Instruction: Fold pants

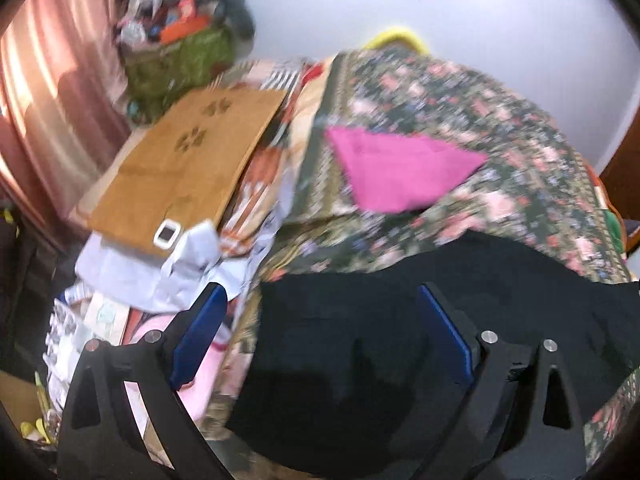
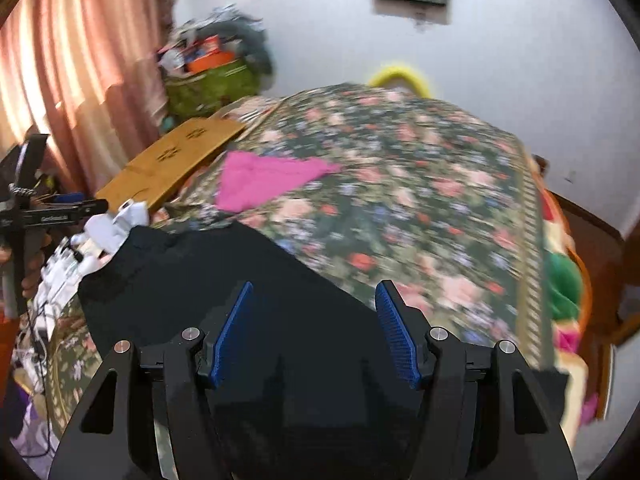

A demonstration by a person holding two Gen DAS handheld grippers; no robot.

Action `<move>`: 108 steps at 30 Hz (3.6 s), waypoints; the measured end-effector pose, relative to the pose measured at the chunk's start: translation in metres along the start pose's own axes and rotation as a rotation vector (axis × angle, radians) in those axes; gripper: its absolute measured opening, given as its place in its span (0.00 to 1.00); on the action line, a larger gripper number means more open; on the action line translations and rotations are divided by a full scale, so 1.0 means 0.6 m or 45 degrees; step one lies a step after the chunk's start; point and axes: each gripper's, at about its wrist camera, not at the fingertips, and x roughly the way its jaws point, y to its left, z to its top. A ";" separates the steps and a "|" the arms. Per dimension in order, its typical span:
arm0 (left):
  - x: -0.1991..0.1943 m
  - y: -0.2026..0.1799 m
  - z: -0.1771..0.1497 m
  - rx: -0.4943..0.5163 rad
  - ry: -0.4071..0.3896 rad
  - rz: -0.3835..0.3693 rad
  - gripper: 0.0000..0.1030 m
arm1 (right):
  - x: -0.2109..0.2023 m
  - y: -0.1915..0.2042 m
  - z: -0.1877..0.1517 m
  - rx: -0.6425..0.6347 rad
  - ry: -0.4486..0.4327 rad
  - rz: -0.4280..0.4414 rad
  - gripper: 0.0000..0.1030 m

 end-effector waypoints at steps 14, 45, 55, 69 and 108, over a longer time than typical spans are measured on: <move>0.197 0.066 -0.022 -0.031 0.338 -0.115 0.93 | 0.276 0.100 0.094 -0.130 0.358 0.194 0.58; 0.065 0.086 -0.030 -0.165 0.170 -0.103 0.54 | 0.173 0.127 0.087 -0.282 0.251 0.097 0.21; -0.029 0.082 -0.104 -0.290 0.167 -0.208 0.82 | 0.030 0.123 -0.006 -0.289 0.120 0.097 0.43; 0.018 0.065 -0.213 -0.439 0.332 -0.341 0.81 | -0.020 0.057 -0.134 -0.047 0.115 -0.019 0.47; 0.034 0.056 -0.228 -0.216 0.194 -0.016 0.31 | 0.109 0.097 -0.085 0.125 0.326 0.155 0.53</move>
